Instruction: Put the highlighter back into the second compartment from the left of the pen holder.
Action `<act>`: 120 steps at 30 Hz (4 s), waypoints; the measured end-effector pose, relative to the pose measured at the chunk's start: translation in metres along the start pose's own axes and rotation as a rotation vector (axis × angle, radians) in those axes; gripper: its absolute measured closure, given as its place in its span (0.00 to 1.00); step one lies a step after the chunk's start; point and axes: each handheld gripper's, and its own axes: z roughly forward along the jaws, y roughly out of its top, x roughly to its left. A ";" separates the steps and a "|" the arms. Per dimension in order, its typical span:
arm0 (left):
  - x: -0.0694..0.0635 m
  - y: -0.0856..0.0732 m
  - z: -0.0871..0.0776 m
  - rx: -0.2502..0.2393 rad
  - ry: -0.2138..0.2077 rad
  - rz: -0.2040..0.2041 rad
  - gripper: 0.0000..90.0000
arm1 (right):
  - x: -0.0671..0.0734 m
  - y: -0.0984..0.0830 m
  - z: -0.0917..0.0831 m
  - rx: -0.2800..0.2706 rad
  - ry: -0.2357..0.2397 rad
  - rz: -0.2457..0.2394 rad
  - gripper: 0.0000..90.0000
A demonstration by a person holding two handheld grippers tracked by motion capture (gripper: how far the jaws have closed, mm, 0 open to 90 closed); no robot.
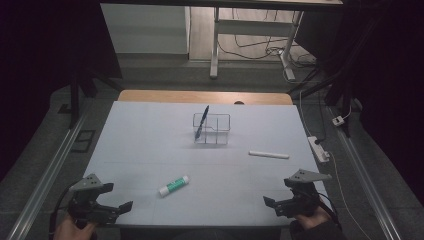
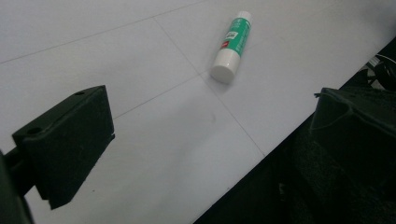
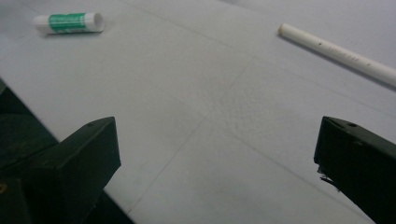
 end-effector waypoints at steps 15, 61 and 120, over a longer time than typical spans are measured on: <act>0.001 0.001 0.002 0.015 -0.004 -0.003 0.00 | -0.051 0.029 0.041 0.042 -0.090 0.049 0.00; 0.002 0.002 0.004 0.037 -0.029 0.006 0.01 | -0.148 0.065 0.112 0.255 -0.190 0.043 1.00; 0.002 0.003 0.004 0.035 -0.030 0.001 0.01 | -0.084 0.067 0.092 0.325 -0.029 -0.246 0.01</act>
